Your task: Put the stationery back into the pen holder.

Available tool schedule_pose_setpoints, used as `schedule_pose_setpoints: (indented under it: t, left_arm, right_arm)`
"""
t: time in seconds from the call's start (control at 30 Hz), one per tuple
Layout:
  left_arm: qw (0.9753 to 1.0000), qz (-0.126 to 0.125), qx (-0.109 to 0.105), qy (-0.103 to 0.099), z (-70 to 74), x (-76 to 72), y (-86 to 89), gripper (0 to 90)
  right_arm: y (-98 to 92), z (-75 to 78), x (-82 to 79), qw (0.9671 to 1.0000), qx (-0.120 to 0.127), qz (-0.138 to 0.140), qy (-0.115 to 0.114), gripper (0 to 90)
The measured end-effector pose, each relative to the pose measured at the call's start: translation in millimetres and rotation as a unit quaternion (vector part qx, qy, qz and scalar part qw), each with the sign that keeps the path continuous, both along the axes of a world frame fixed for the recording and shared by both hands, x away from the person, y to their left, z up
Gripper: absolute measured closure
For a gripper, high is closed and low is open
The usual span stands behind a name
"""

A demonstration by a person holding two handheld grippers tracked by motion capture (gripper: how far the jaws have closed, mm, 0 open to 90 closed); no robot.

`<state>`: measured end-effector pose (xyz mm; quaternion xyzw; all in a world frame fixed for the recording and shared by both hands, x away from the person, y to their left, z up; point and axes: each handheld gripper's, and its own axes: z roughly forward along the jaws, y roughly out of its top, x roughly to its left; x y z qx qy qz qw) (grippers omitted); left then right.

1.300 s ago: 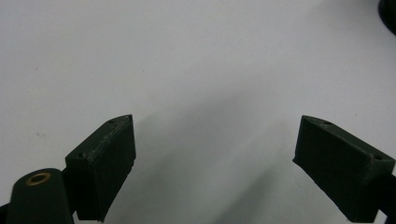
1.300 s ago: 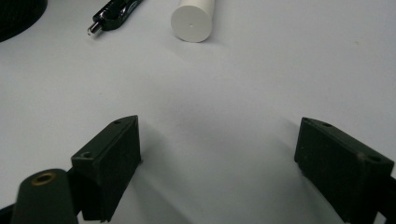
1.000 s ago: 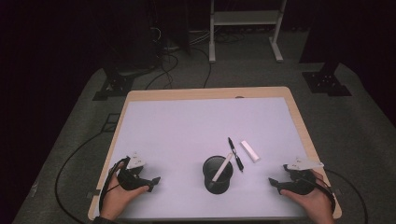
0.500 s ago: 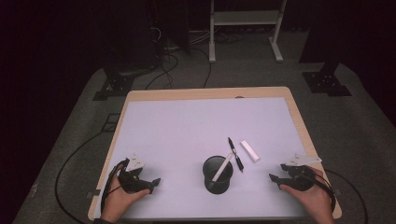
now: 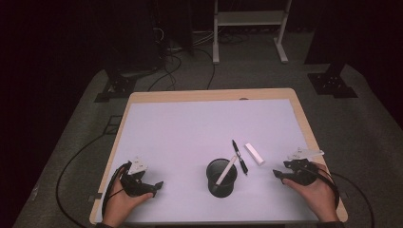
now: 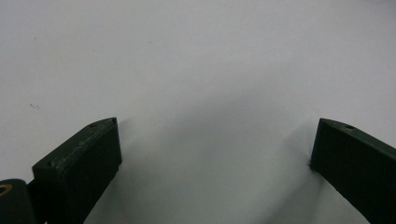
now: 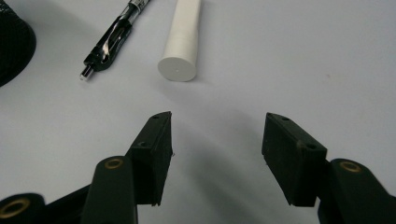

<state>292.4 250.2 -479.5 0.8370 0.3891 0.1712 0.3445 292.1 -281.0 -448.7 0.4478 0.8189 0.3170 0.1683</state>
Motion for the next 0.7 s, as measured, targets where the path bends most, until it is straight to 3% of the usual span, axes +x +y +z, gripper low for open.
schedule_pose_setpoints:
  t: [0.7]
  left_arm:
    - [1.0,-0.001,0.0,0.001,-0.3,0.2,0.0,0.9]
  right_arm:
    - [15.0,18.2,29.7,0.9998,-0.013,0.004,0.017,46.0]
